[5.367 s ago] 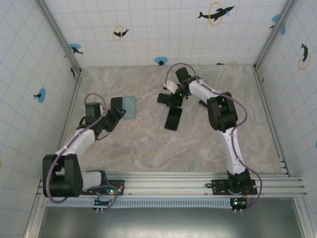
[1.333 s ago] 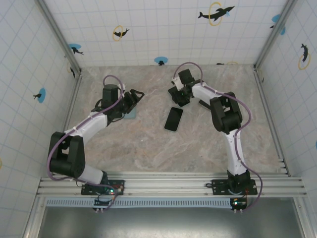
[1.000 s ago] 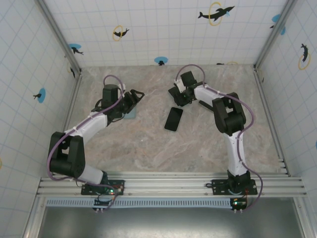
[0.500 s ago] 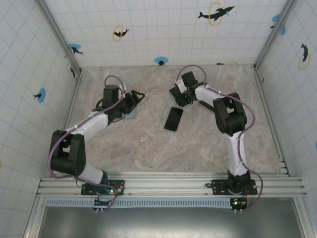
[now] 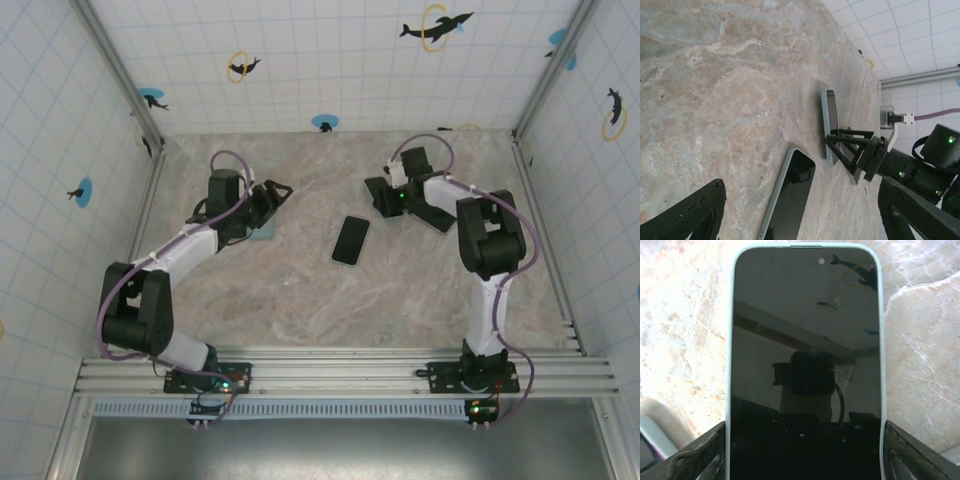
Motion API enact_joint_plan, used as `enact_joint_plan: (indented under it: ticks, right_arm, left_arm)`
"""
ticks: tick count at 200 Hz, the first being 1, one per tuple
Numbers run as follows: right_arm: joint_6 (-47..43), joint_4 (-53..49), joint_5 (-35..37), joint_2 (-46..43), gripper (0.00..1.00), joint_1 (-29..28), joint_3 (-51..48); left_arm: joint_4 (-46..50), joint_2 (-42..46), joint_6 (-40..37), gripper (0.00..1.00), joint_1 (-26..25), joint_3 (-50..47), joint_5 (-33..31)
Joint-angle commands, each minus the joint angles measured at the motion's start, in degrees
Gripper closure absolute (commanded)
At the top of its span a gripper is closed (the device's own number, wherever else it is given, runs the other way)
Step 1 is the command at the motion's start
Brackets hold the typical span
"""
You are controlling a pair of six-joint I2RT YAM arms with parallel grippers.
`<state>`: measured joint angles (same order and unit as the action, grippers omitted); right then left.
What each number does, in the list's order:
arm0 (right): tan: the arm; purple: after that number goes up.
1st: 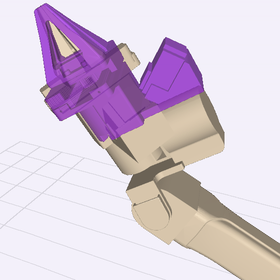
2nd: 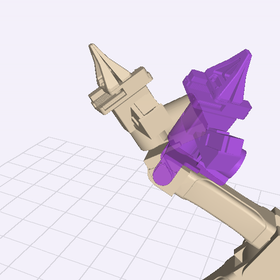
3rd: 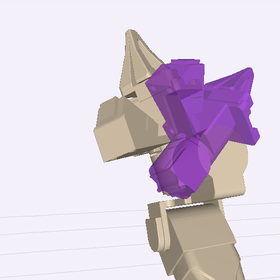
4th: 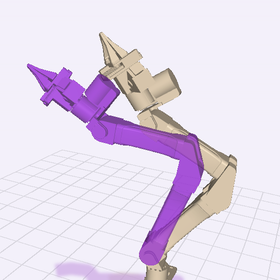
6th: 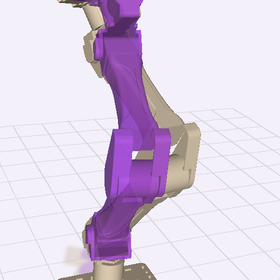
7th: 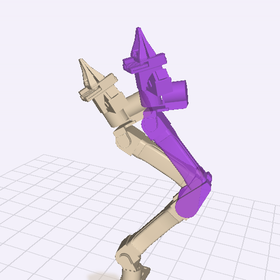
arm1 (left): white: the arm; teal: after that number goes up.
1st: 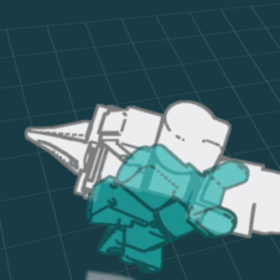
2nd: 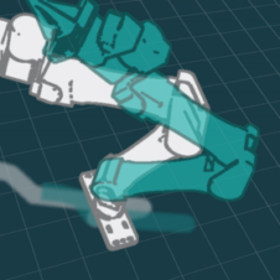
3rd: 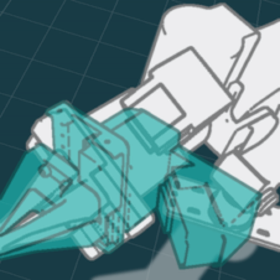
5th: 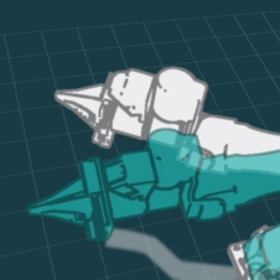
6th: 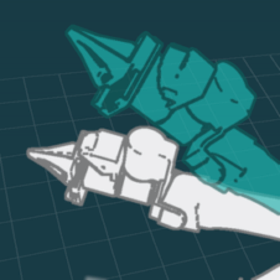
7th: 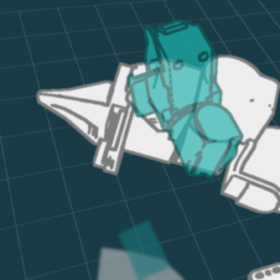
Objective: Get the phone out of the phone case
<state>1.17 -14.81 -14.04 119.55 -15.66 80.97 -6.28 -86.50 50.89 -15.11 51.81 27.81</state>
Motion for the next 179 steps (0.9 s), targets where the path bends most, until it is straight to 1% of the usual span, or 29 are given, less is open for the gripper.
enact_joint_plan:
  ticks: [1,26,40,46,49,58,63,79,91,94,102,128,153,179]
  right_arm:
    - [5.5,8.2,-9.4,-6.4,0.67,0.4,-3.5]
    - [9.1,13.3,-14.2,-10.4,0.67,0.4,-8.2]
    - [11.8,16.2,-16.8,-12.9,0.67,0.2,-11.0]
    - [12.7,17.4,-17.2,-14.1,0.67,0.0,-12.4]
    - [13.1,17.8,-17.3,-14.7,0.67,-0.2,-13.1]
    - [14.4,18.8,-17.5,-16.3,0.66,-0.5,-15.0]
    - [15.1,20.9,-17.9,-17.0,0.66,-0.7,-15.9]
    - [17.6,22.4,-19.4,-19.1,0.66,-1.6,-17.7]
    - [18.2,22.5,-19.0,-20.6,0.66,-2.8,-18.7]
    - [18.3,22.5,-18.8,-20.9,0.66,-3.0,-18.9]
    - [18.6,22.2,-18.2,-21.6,0.67,-3.8,-19.3]
    - [18.6,20.1,-16.0,-23.6,0.67,-6.4,-19.3]
    - [19.0,20.1,-14.7,-25.2,0.68,-8.4,-19.6]
    - [19.3,20.3,-13.6,-26.7,0.68,-10.3,-20.4]
  left_arm:
    - [-0.3,-0.1,-0.2,0.19,-0.2,2.5,0.4]
    - [-0.9,-0.4,0.4,0.2,-1.0,3.2,-0.7]
    - [-1.1,-0.7,0.4,0.2,-2.3,3.6,-1.8]
    - [-1.1,-0.8,0.3,0.21,-3.0,3.6,-2.5]
    - [-1.1,-0.9,0.3,0.21,-3.2,5.4,-2.7]
    - [-1.0,-1.3,0.3,0.21,-4.4,6.7,-3.7]
    - [-1.0,-1.5,0.2,0.22,-5.1,7.1,-4.2]
    - [-0.9,-2.4,0.5,0.23,-7.4,8.8,-6.4]
    - [-1.5,-3.4,0.7,0.25,-8.8,10.0,-7.9]
    - [-1.6,-3.6,0.7,0.25,-10.8,10.4,-8.3]
    - [-1.8,-4.4,0.6,0.26,-12.2,11.5,-9.2]
    - [-1.8,-7.7,0.6,0.29,-15.8,15.2,-11.3]
    - [0.4,-10.0,-0.3,0.32,-18.1,18.2,-14.3]
    - [1.8,-11.5,-0.3,0.37,-18.7,19.5,-14.5]
